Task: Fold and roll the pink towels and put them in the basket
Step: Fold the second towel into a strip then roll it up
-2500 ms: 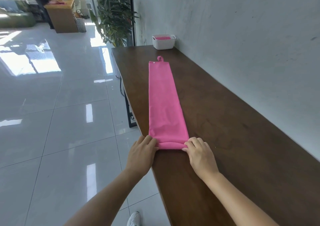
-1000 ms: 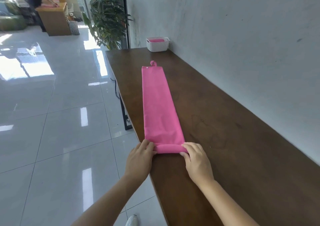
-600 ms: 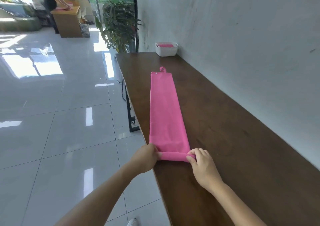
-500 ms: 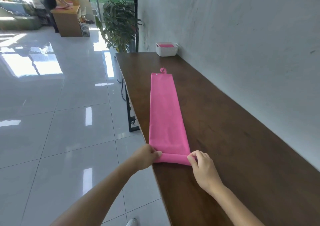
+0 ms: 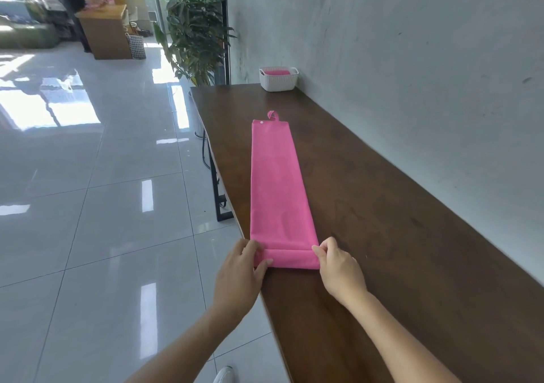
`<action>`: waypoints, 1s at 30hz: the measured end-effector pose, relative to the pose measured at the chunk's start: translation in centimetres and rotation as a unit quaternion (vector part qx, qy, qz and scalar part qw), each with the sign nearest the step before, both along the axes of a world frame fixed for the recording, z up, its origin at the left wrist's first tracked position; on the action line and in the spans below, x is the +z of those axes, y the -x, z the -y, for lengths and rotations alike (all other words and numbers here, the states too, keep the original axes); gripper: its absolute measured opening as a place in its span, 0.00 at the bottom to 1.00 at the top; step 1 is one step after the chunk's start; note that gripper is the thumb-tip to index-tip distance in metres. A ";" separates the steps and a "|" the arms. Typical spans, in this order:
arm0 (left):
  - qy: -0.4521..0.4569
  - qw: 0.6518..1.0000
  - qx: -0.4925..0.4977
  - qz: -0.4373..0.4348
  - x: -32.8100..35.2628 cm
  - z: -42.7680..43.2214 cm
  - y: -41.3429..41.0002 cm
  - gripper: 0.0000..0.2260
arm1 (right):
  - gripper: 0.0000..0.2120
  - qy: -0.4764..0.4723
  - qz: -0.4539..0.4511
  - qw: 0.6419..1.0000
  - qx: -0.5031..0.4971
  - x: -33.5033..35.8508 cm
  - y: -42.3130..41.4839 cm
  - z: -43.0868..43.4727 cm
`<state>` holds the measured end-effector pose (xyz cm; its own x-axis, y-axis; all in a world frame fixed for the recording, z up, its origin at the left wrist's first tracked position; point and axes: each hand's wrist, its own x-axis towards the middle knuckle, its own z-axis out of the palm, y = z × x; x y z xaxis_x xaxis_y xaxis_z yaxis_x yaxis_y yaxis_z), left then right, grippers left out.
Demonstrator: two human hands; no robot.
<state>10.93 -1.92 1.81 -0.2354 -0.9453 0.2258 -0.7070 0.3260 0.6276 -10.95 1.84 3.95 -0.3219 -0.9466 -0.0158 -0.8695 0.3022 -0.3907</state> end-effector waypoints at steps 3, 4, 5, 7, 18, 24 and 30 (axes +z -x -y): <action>0.046 0.997 -0.032 0.057 -1.0 0.3 -0.6 0.15 | 0.17 0.014 -0.002 1.000 -0.022 0.1 -0.1 0.0; 0.057 0.995 -0.035 0.068 -1.1 0.4 -0.7 0.15 | 0.15 0.030 -0.007 0.999 -0.021 0.0 -0.2 -0.2; 0.061 0.995 -0.035 0.075 -1.1 0.6 -0.7 0.14 | 0.15 0.048 -0.010 0.999 -0.017 -0.2 -0.1 -0.4; 0.053 0.995 -0.038 0.076 -1.0 1.1 -0.7 0.11 | 0.15 0.075 0.000 0.997 -0.008 -0.7 0.0 -0.9; -0.166 0.985 -0.031 -0.027 0.4 2.5 -1.4 0.09 | 0.22 0.047 0.035 0.997 0.057 -1.2 1.3 -2.7; -0.294 0.949 -0.018 -0.110 1.0 2.5 -2.2 0.16 | 0.34 0.069 -0.050 0.993 0.087 -1.8 1.5 -3.3; -0.281 0.952 0.059 -0.103 1.1 2.3 -1.9 0.19 | 0.33 0.045 -0.082 0.993 0.070 -1.3 1.6 -2.6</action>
<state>12.79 -4.26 2.91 -0.1259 -0.9474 -0.2943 -0.5612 -0.1766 0.8086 -12.52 4.44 2.66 -0.1787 -0.9774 0.1130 -0.9547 0.1445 -0.2601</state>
